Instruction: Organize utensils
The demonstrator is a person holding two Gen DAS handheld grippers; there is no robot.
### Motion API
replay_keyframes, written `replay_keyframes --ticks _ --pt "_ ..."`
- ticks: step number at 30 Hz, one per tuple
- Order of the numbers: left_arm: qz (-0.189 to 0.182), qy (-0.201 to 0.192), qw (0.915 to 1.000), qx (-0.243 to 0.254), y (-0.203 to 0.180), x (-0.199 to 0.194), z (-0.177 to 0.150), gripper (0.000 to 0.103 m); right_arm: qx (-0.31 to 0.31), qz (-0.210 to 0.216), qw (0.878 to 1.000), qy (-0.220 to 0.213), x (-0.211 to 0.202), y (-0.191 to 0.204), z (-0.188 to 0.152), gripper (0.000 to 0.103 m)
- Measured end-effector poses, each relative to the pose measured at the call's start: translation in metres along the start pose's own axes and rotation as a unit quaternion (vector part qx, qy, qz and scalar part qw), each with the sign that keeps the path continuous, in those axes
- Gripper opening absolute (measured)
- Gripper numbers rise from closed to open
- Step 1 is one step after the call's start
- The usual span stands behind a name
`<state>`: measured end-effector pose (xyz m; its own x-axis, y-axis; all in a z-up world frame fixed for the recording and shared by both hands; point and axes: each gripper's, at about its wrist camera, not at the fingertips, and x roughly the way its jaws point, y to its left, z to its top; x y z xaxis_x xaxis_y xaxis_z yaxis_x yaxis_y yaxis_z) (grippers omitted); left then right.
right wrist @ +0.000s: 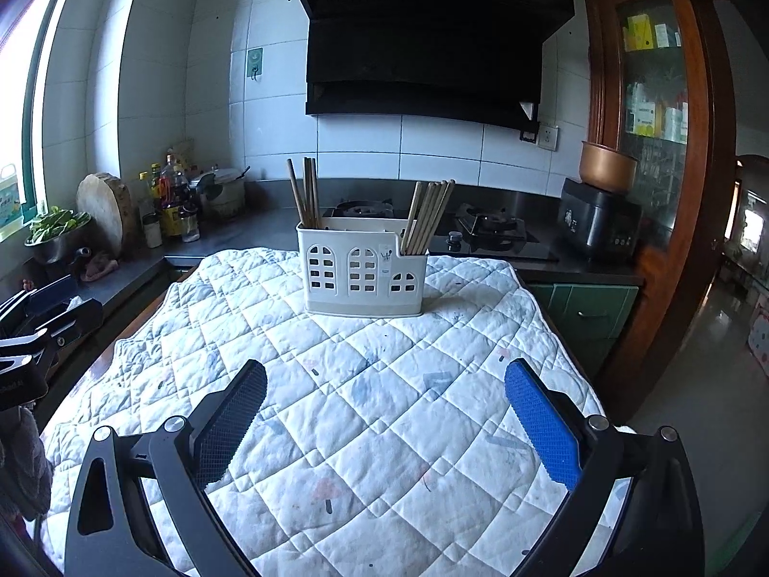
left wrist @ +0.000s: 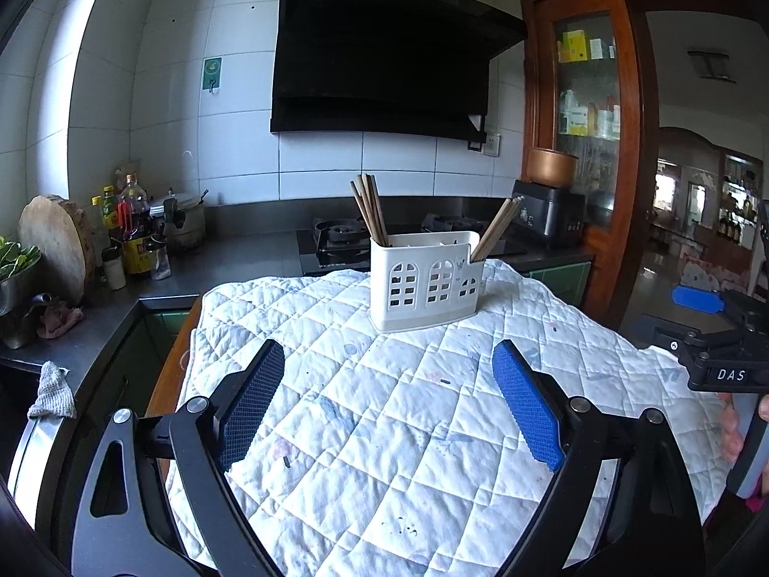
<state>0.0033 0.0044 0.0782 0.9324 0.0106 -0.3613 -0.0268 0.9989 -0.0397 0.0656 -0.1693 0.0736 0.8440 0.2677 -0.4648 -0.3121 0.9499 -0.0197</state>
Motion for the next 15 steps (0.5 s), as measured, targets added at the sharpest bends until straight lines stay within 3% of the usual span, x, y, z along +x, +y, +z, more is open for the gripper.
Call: replay_keyframes --ticks 15 --pt "-0.01 0.019 0.9998 0.0 -0.002 0.009 -0.011 0.088 0.012 0.007 1.0 0.013 0.009 -0.001 -0.007 0.096"
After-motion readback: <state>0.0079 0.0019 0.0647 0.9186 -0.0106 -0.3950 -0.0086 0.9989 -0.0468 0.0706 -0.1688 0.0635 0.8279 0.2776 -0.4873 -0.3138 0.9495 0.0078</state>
